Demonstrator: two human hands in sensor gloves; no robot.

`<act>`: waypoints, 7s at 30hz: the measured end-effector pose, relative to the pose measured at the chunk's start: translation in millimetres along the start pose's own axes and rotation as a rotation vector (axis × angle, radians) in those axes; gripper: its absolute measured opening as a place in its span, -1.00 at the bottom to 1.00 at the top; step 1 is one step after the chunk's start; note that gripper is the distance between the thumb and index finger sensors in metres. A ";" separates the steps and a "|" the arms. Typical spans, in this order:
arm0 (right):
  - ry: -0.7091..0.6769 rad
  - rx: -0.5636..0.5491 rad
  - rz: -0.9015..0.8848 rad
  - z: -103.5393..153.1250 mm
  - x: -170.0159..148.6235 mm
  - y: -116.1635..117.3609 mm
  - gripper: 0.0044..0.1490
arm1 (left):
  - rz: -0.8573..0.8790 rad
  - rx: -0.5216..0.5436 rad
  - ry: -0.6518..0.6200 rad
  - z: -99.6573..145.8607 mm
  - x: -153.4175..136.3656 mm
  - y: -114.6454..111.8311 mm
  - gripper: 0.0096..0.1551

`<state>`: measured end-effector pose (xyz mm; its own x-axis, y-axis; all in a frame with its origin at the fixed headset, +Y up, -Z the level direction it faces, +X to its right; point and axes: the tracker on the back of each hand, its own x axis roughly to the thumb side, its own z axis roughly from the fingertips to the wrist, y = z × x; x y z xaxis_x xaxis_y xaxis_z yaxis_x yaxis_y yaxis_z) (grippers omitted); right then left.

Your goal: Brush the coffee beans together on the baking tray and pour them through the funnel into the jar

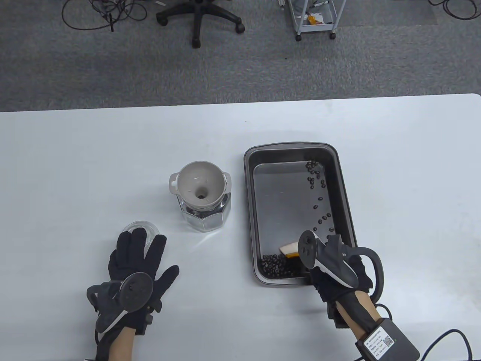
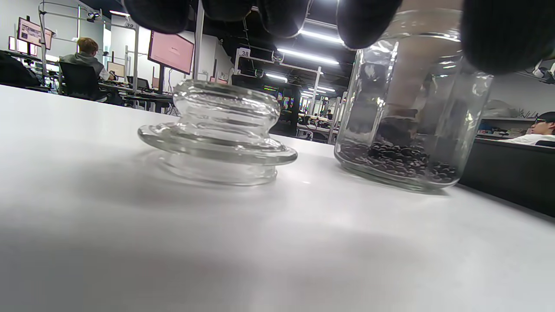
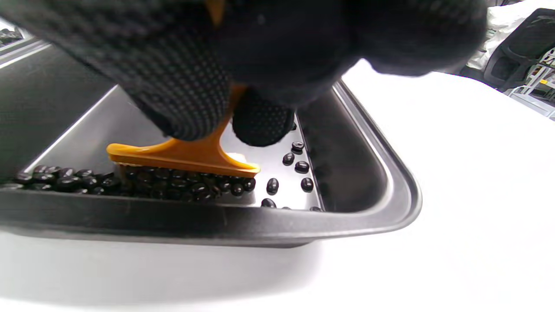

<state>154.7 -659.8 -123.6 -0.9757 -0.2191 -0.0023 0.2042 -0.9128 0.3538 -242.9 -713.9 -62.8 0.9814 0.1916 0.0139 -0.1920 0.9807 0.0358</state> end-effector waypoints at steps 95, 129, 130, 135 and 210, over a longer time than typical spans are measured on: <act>0.116 -0.211 -0.099 -166.9 -41.0 -42.7 -0.57 | 0.008 -0.036 0.000 -9.3 -6.0 -5.3 -0.02; 0.060 -0.066 -0.025 -82.5 -43.7 -14.3 -0.55 | -0.003 -0.048 -0.012 -6.2 -2.8 -8.9 -0.03; 0.060 -0.063 -0.025 -79.7 -44.0 -13.3 -0.55 | -0.002 -0.048 -0.012 -6.0 -2.6 -8.8 -0.03; 0.063 -0.035 -0.030 -63.1 -47.1 -8.0 -0.55 | 0.007 -0.041 -0.013 -4.5 -2.6 -8.6 -0.03; 0.128 0.275 -0.126 -16.2 -12.5 -10.9 -0.45 | 0.032 -0.084 -0.040 -3.9 4.2 -10.2 -0.03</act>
<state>165.9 -652.7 -142.6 -0.9704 -0.1679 -0.1735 0.0364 -0.8121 0.5823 -236.8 -722.9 -67.0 0.9732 0.2233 0.0539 -0.2208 0.9741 -0.0490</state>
